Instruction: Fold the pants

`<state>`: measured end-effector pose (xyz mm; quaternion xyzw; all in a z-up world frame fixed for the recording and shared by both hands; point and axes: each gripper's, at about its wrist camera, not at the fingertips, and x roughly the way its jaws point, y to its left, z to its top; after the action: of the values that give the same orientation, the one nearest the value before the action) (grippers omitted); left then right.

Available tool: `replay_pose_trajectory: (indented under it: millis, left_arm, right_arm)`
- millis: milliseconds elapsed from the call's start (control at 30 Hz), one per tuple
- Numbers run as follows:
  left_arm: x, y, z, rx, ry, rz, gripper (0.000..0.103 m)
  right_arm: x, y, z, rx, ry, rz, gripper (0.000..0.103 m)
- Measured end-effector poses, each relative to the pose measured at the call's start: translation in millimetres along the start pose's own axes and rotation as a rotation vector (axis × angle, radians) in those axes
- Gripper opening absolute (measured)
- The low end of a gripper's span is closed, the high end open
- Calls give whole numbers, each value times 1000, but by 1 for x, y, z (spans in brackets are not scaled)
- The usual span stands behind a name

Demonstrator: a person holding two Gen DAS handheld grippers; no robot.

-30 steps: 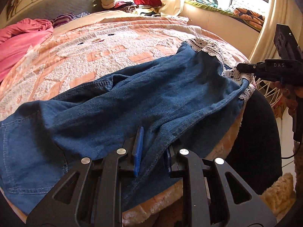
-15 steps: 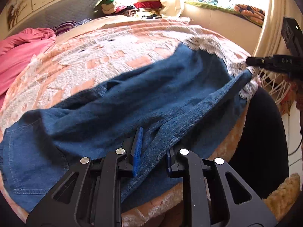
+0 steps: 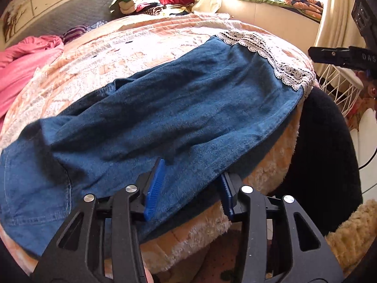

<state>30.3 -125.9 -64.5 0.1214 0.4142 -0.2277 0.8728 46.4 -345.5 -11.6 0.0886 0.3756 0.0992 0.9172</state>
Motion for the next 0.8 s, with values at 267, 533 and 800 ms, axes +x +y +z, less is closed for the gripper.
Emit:
replay_pose_trajectory:
  millis: [267, 533, 800]
  left_arm:
    - [-16, 31, -24, -155, 39, -15, 52]
    - [-61, 74, 17, -223, -84, -1, 57]
    - [-18, 96, 82, -23, 102, 67, 45]
  right_arm:
    - [62, 12, -23, -50, 219, -18, 32]
    - [27, 30, 3, -59, 87, 87, 35]
    - [54, 71, 30, -193, 103, 174, 39]
